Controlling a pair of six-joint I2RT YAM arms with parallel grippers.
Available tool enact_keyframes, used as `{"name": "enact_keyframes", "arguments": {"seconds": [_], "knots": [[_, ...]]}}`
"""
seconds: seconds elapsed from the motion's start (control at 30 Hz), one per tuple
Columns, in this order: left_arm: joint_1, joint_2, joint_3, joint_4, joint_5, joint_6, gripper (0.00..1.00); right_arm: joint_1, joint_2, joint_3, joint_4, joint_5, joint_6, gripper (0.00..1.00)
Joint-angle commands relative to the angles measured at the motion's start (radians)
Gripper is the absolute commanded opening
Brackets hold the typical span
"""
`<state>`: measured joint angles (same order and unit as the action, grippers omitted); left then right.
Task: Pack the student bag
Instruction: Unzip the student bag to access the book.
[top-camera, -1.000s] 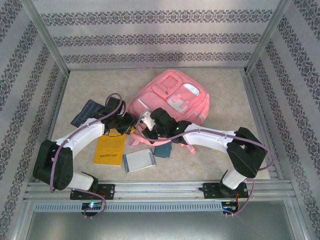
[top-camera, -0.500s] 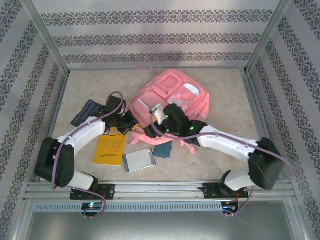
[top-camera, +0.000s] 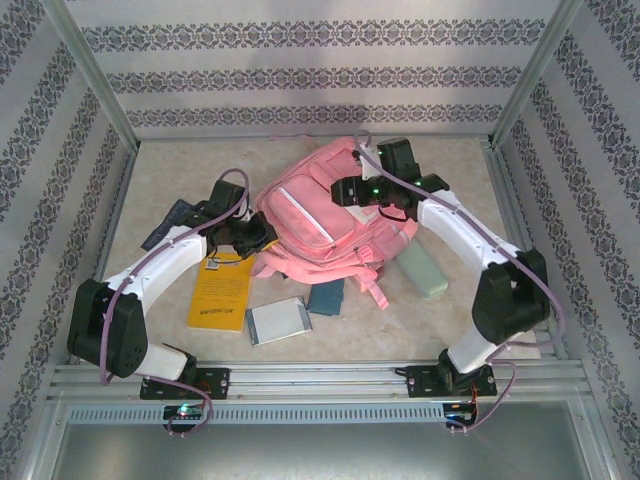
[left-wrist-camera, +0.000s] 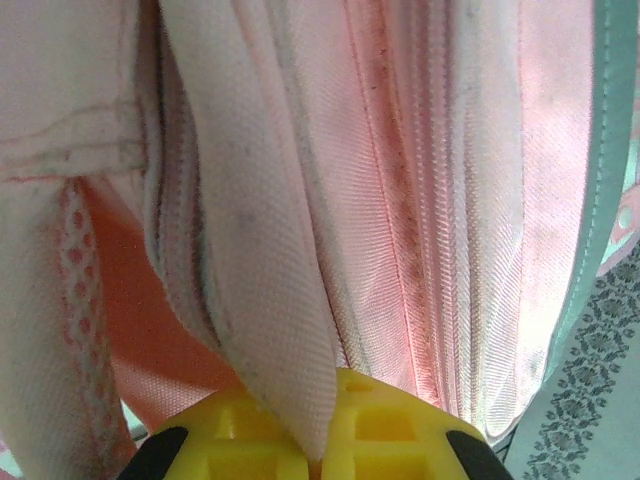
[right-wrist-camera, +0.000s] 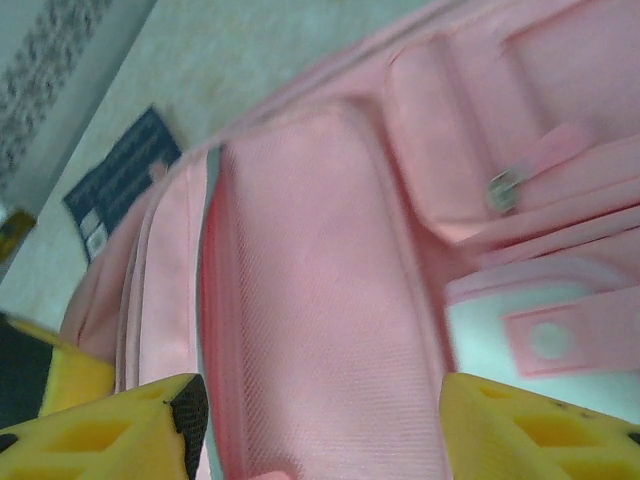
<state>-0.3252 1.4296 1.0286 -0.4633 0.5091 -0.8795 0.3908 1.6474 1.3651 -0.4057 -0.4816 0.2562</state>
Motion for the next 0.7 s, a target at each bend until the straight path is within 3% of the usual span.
{"name": "enact_keyframes", "arguments": {"seconds": [0.0, 0.23, 0.43, 0.67], "knots": [[0.015, -0.019, 0.072, -0.015, 0.043, 0.120, 0.00, 0.038, 0.075, 0.073, -0.145, -0.164, -0.068, 0.64], [0.027, -0.006, 0.113, -0.025, 0.049, 0.157, 0.00, 0.111, 0.211, 0.150, -0.229, -0.250, -0.157, 0.58], [0.028, 0.017, 0.140, -0.038, 0.049, 0.179, 0.00, 0.129, 0.156, 0.067, -0.140, -0.293, -0.150, 0.42], [0.028, 0.026, 0.137, -0.031, 0.046, 0.180, 0.00, 0.125, 0.091, 0.035, -0.122, -0.285, -0.134, 0.35]]}}
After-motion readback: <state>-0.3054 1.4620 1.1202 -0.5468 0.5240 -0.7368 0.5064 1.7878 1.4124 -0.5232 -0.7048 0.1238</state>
